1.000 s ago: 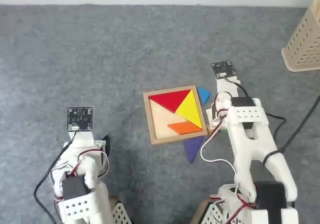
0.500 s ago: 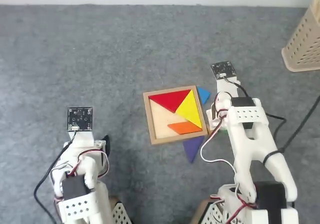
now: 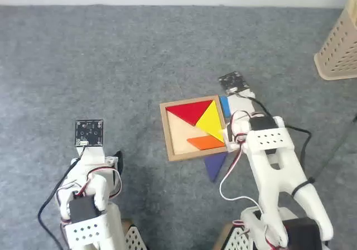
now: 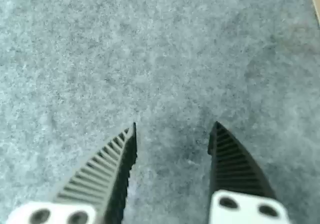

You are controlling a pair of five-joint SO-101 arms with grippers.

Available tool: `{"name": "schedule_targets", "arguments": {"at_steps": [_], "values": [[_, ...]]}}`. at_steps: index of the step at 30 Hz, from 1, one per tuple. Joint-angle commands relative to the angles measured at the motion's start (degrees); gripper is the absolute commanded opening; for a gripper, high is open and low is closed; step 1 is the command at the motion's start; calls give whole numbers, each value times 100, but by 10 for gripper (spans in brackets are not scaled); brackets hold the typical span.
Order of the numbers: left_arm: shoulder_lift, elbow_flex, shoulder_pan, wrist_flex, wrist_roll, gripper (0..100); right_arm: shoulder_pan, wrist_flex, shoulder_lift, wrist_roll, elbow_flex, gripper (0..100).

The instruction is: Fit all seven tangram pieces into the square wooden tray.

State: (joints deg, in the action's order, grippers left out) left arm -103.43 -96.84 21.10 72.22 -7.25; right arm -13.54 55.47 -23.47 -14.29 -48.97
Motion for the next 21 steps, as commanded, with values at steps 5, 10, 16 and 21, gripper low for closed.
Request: {"name": "schedule_targets", "arguments": {"at_steps": [5, 10, 16, 21], "values": [[-88, 22, 26, 18, 53, 225, -66, -75, 268, -229, 70, 117], [-88, 22, 26, 18, 53, 225, -48, -75, 444, -220, 70, 117], [-88, 22, 26, 18, 53, 225, -48, -75, 479, -229, 70, 117], [-88, 22, 26, 18, 53, 225, -22, 180, 479, -229, 70, 117]]}}
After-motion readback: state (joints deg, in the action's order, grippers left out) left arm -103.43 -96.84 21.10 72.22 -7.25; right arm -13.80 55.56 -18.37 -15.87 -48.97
